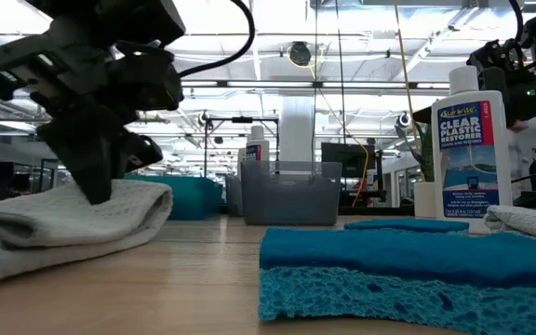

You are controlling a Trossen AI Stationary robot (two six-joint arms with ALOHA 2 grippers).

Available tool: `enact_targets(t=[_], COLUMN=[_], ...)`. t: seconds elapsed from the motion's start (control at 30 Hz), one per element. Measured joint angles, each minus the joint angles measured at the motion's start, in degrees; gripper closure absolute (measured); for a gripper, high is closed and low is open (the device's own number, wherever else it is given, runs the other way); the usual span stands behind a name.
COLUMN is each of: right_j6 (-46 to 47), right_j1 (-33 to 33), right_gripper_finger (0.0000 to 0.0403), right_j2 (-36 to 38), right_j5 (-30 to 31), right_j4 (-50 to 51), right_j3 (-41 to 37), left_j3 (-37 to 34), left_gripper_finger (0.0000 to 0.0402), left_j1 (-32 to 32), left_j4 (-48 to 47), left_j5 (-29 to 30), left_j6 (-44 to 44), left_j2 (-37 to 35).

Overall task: Pick & Place Kitchen Items
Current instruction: Put the left gray microfiber towel into the blue bin

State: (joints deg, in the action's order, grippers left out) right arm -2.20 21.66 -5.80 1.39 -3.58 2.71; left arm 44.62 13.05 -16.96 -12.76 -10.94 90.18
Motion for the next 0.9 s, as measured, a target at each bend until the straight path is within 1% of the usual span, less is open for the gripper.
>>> enact_targets(t=[0.27,0.5,0.67,0.9], right_j6=[0.0,0.0,0.0,0.0], right_j1=[0.0,0.0,0.0,0.0], right_gripper_finger=[0.0383,0.0383,0.0383,0.0383], right_j2=[0.0,0.0,0.0,0.0], right_j5=[0.0,0.0,0.0,0.0], right_j4=[0.0,0.0,0.0,0.0], right_j3=[0.0,0.0,0.0,0.0], left_j3=[0.1,0.2,0.2,0.1], left_gripper_finger=[0.0377,0.035,0.0314,0.0232], left_j1=[1.3,1.3,1.3,1.3], left_j4=[-2.3,-1.8,-2.2,-2.4], left_j5=[3.2,4.2,4.9,5.9], left_j6=[0.1,1.6,1.8,2.5], left_j2=[3.0,4.1,4.1,4.2])
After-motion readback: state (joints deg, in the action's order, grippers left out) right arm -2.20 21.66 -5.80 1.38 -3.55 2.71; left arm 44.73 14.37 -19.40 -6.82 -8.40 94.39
